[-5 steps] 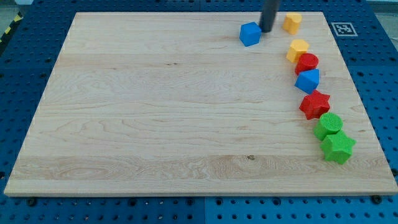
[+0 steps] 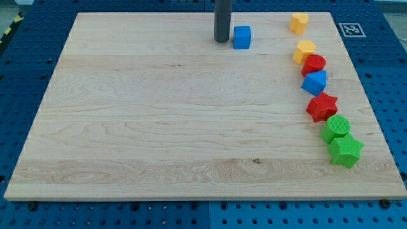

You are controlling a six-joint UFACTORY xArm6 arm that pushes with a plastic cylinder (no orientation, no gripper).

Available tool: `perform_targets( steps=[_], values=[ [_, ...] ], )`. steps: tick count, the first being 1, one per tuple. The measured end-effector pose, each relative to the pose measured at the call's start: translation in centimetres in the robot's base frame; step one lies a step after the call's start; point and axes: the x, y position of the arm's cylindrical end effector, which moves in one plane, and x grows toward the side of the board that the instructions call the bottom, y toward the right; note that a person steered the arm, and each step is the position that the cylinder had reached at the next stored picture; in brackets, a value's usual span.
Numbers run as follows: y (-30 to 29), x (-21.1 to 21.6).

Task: Place the cube between the yellow blocks

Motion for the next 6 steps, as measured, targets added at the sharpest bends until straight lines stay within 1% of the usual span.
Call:
perform_targets(
  steps=[3, 6],
  values=[
    [10.1, 0.1],
    [13.1, 0.1]
  ],
)
